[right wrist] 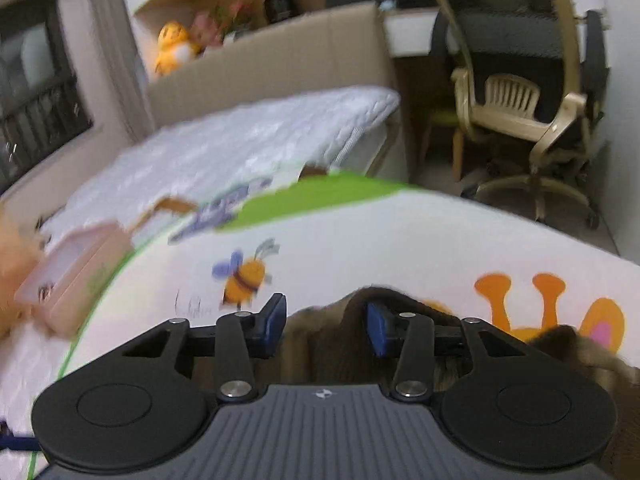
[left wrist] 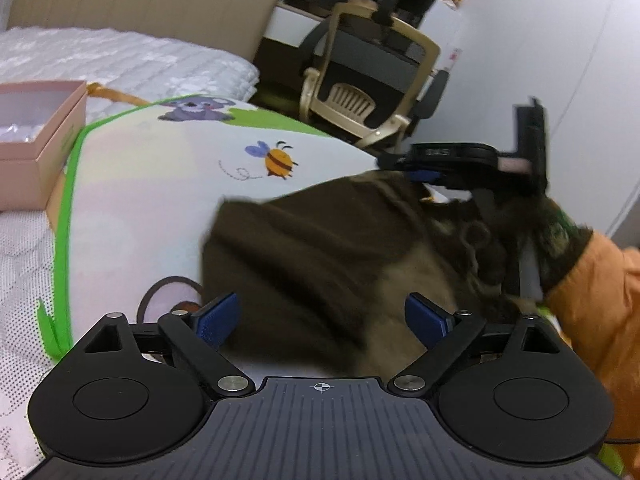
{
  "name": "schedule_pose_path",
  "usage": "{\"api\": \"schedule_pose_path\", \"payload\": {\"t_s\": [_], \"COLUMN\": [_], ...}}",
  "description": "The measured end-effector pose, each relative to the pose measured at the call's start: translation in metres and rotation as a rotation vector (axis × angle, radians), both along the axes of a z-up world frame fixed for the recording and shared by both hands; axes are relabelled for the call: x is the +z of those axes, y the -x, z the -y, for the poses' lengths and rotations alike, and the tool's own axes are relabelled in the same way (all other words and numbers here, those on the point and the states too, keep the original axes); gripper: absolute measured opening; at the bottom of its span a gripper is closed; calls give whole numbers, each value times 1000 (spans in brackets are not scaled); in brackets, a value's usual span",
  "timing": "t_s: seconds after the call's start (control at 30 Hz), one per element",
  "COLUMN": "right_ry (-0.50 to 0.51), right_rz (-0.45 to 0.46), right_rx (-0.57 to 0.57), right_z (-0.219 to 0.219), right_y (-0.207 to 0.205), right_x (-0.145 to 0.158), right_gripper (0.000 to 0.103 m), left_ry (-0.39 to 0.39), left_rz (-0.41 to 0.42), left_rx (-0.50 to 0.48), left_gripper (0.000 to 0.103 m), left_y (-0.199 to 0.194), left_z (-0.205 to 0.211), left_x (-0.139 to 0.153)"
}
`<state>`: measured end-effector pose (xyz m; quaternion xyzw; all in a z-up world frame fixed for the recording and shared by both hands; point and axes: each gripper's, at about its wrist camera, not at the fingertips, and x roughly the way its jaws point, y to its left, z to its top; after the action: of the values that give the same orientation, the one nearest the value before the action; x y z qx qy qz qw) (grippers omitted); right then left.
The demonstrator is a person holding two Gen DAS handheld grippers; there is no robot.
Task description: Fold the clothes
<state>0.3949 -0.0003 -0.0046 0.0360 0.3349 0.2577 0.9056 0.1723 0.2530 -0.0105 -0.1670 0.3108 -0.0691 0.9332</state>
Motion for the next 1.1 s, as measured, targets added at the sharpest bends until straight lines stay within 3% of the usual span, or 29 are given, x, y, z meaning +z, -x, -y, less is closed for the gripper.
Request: {"api": "schedule_pose_path", "payload": {"t_s": [0.13,0.27,0.43,0.5,0.53,0.57,0.6,0.67,0.73,0.8,0.87,1.03,1.1], "right_ry": [-7,-3,19,24,21,14,6,-9,-25,-47,-70,-122,-116], "right_rz": [101,189,216,211,204,195,186,177,171,169,167,155,143], "right_rx": [0,-61,-184,-230,-247,-266,-283,-315,-343,-358,-366,-391,-424], "right_z": [49,114,189,217,228,241,253,271,287,297,303,308,311], "right_y": [43,90,142,159,165,171,177,183,186,185,181,168,163], "right_x": [25,48,49,42,37,32,26,17,8,1,-3,-8,-9], "right_gripper": [66,70,76,78,78,78,79,79,79,79,79,79,79], "left_ry": [-90,-196,-475,-519,-522,-500,-473,-427,-436,-442,-398,-154,-12], "left_rz": [20,40,78,47,26,-2,-32,-89,-117,-90,-33,119,142], "left_rx": [-47,-92,-98,-54,-32,-13,0,21,42,47,34,-41,-97], "left_gripper": [96,96,96,95,89,74,67,34,22,20,19,20,31], "left_y": [1,-6,-31,-46,-52,-58,-63,-70,-73,-77,-84,-123,-142], "left_z": [18,45,87,87,85,79,72,59,54,58,68,118,138], "left_x": [3,3,-8,-15,-18,-19,-20,-22,-16,5,36,97,101]}}
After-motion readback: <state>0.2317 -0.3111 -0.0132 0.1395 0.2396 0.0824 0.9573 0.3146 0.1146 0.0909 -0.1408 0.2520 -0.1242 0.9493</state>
